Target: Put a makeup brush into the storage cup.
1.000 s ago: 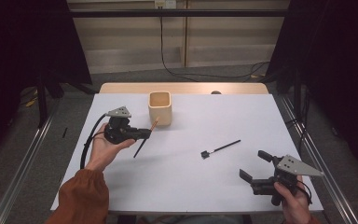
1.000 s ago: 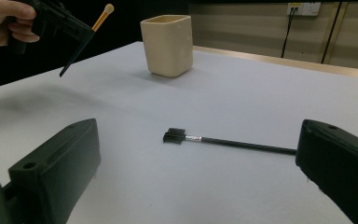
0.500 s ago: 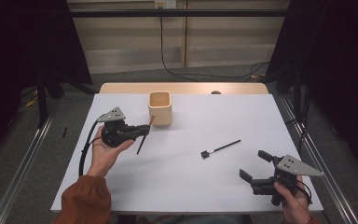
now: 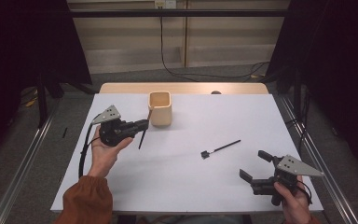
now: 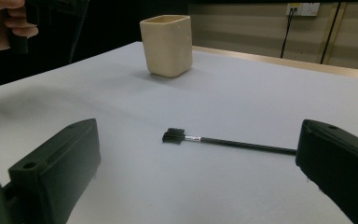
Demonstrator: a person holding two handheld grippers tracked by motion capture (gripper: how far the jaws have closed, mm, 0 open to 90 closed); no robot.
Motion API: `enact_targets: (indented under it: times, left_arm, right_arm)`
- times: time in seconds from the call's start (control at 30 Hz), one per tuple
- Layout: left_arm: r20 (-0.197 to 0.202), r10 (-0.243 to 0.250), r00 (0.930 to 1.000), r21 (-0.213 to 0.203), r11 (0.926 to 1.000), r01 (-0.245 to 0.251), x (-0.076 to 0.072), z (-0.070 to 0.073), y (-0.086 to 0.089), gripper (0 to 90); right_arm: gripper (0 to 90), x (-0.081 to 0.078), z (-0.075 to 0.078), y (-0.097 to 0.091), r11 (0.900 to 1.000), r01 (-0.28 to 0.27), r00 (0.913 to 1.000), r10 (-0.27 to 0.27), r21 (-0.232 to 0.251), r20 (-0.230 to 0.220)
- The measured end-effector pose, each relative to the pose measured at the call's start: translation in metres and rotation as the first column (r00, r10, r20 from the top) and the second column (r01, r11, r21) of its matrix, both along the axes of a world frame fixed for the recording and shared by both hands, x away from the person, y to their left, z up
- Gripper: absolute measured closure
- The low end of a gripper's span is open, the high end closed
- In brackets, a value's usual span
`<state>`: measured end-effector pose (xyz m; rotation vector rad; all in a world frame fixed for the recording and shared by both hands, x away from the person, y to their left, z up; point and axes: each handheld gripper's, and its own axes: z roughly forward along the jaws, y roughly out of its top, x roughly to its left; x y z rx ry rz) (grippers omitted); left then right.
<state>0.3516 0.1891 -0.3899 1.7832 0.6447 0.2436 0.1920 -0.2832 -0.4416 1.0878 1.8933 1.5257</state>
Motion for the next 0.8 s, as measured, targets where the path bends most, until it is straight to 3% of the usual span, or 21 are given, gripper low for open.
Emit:
enact_targets:
  times: [0.4, 0.53, 0.8]
  left_arm:
    - [0.048, 0.026, 0.9985, -0.032, 0.9992, -0.024, 0.002, 0.018, -0.005, 83.7]
    - [0.071, 0.009, 0.9974, -0.018, 0.9998, -0.008, 0.006, 0.023, -0.01, 83.7]
    - [0.071, 0.011, 0.9974, -0.014, 0.9999, -0.01, 0.014, 0.029, -0.015, 83.7]
  right_arm:
    - [0.0, 0.0, 0.0, 0.001, 1.0, 0.003, 1.0, -0.003, 0.001, 0.0]
    - [0.0, 0.0, 0.0, 0.0, 1.0, 0.007, 1.0, -0.007, -0.002, 0.001]
    - [0.0, 0.0, 0.0, 0.0, 1.0, 0.004, 1.0, -0.004, -0.003, 0.003]
